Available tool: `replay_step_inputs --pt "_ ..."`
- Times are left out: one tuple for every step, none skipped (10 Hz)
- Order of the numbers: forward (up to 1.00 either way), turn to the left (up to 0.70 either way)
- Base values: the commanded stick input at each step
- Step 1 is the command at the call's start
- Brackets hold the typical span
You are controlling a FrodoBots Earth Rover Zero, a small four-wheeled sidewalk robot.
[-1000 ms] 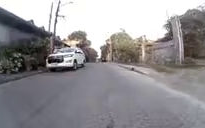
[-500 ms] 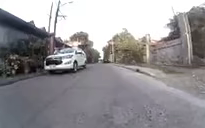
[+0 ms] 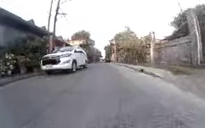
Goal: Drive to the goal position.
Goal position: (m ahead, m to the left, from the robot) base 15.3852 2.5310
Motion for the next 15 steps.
replay_step_inputs --pt "1.0 -0.23" --pt "1.0 -0.35" --pt "1.0 -0.35" --pt "1.0 -0.12" --pt "1.0 0.05" --pt "1.0 0.05" --pt "1.0 0.05" --pt "1.0 0.05" --pt "1.0 0.05" --pt "1.0 0.05" --pt "1.0 0.05" --pt "1.0 0.05" --pt "1.0 0.05" --pt "1.0 0.05" --pt "1.0 0.05"
